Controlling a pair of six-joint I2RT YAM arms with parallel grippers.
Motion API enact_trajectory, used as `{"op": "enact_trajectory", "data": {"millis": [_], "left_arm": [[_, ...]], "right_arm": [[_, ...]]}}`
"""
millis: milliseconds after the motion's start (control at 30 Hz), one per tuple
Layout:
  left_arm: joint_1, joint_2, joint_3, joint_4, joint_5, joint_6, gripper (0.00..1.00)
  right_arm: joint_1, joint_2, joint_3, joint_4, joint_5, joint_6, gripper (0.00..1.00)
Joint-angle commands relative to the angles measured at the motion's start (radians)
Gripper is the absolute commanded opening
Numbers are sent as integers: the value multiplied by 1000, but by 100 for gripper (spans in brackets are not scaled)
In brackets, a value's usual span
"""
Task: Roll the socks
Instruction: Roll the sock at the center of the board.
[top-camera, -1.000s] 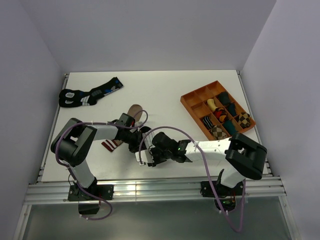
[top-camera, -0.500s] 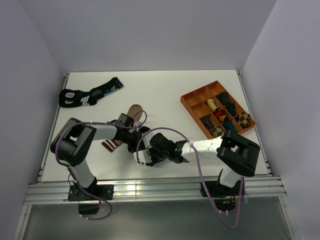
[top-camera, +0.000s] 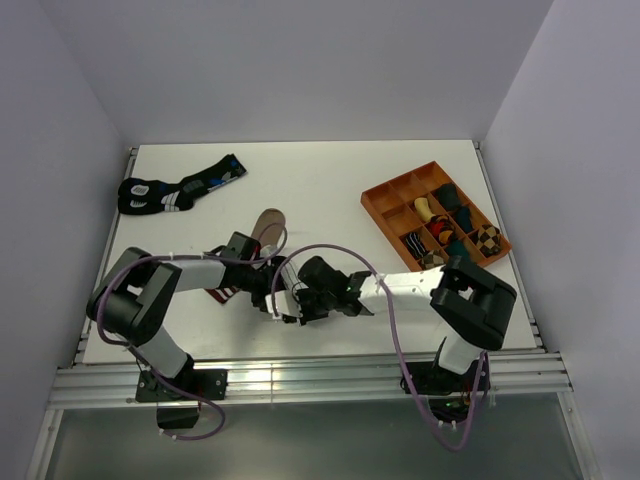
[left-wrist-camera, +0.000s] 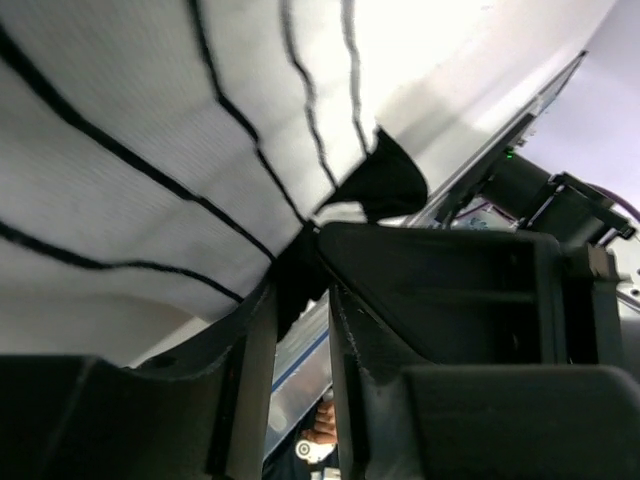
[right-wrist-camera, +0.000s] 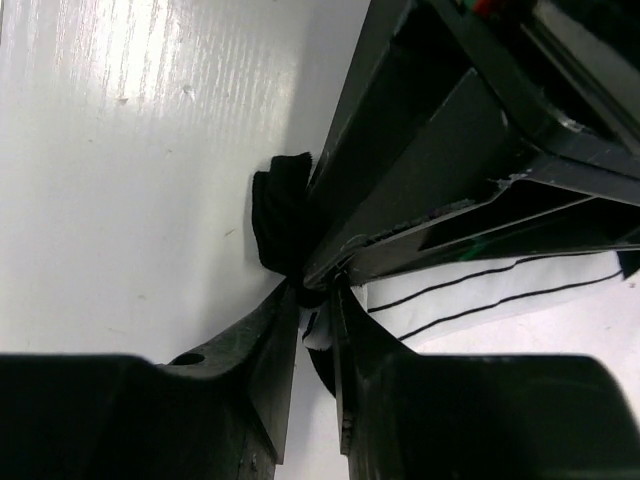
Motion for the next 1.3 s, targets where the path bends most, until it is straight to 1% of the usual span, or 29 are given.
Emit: {"op": "enact_trajectory", "data": {"millis": [0,33,100,133,233,333,433,500,633,700,733,867,933,1000,1167,1267], "left_arm": [[3,-71,-11,92,19,-56,34],[6,-79,-13,107,6,-59,34],[5,-105,-22,127,-30,-77,34],[6,-113,-36,173,-44,-88,34],[8,-151,-59,224,-99,-125,35],[9,-196,-108,296,-157,-173,34],[9,-246,-189,377,-218,-220,35],[9,-283,-215,419,-257,-243,35],[9,-363,-332,509,-335,-309,36],[8,-415,-364,542,-379,-329,36],[9,-430,-390,569,-386,-331,37],[6,-501,-428,579,-430,-305,37],[3,-538,-456,600,-449,-282,37],[-4,-576,-468,606,-478,-245,38],[-70,-628,-505,651,-591,-156,39],[-127,-621,-519,697,-652,-118,40]], "right_arm": [[-39,36,80,-149,-118,31,25],[-51,39,112,-212,-132,31,25],[-59,54,144,-278,-170,24,23],[-67,60,167,-331,-187,22,22],[-80,74,205,-411,-242,21,20],[-103,100,282,-503,-299,22,21],[-126,135,343,-569,-352,19,20],[-151,172,385,-614,-389,11,20],[-195,281,535,-776,-506,2,20],[-212,313,581,-818,-520,2,20],[-225,342,610,-847,-529,5,20],[-242,428,702,-944,-552,10,20],[-246,468,767,-1014,-567,10,21],[-254,522,804,-1042,-581,24,21],[-271,634,925,-1161,-609,33,21],[-278,687,986,-1221,-627,42,21]]}}
